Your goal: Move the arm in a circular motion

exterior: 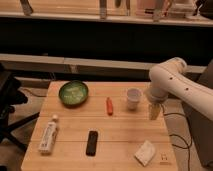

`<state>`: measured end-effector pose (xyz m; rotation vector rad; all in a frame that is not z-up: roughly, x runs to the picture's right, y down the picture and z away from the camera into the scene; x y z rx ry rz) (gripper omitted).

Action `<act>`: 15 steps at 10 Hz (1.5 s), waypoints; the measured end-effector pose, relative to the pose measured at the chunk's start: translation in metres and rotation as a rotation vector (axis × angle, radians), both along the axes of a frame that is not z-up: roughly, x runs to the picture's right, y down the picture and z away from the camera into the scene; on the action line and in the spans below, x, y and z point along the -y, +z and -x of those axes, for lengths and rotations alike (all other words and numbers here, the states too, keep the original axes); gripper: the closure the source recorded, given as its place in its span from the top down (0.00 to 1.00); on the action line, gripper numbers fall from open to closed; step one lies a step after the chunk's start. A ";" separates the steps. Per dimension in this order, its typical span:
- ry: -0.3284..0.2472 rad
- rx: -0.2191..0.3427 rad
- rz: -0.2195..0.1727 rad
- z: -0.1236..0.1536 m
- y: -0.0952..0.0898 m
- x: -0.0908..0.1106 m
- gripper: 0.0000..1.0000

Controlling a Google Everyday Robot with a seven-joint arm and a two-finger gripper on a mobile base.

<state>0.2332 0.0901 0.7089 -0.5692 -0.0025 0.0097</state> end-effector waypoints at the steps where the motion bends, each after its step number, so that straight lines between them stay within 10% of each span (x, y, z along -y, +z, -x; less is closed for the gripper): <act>1: -0.001 0.000 0.000 0.001 0.000 0.001 0.80; 15: -0.008 0.002 0.009 0.009 0.003 0.007 0.80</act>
